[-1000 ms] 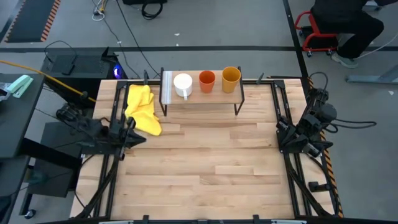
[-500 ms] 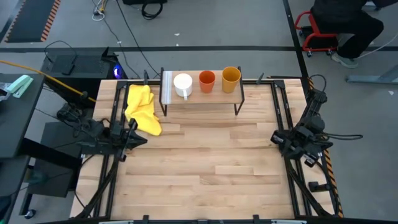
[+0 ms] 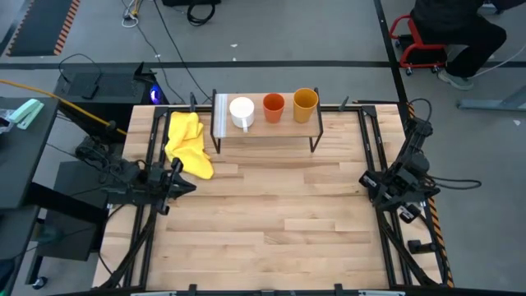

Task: Stack small to large cups/mugs on shelf
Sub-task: Return to Home Position

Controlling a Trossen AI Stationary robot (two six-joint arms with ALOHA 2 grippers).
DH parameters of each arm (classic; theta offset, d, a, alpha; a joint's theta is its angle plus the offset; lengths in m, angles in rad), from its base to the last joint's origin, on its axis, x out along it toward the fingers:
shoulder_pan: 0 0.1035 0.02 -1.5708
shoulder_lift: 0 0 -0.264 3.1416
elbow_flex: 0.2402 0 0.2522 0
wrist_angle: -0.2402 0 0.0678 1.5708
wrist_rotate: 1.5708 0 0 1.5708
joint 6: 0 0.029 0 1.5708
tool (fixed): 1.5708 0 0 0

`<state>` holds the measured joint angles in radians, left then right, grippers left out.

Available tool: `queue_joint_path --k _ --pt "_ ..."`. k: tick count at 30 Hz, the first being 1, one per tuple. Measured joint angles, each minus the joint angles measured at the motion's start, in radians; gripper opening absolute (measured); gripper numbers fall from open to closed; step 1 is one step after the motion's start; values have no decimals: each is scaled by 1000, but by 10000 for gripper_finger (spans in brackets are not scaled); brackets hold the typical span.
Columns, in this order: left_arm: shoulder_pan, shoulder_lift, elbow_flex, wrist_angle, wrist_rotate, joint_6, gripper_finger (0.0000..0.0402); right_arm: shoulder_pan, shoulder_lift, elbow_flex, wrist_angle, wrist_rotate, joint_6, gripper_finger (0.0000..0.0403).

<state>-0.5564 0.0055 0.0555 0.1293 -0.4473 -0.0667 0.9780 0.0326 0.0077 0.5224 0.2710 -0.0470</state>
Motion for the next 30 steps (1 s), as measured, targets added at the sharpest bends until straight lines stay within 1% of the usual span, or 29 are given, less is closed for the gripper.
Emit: queue_joint_path --k 5,12,16,21,27,30 --pt "0 0 0 29 0 24 29 -57 0 0 -7 0 -7 71" --pt "36 0 0 36 0 83 34 -186 0 1 -52 -14 -16 71" --pt "91 0 0 49 0 110 35 -281 0 1 -74 -15 -28 71" --pt "178 0 0 62 0 113 27 -406 0 1 -74 -19 -20 71" --pt "271 0 0 66 34 126 24 -529 0 1 -90 -87 -9 71" --pt "315 0 0 83 37 131 28 -576 0 1 -116 -93 -10 71"
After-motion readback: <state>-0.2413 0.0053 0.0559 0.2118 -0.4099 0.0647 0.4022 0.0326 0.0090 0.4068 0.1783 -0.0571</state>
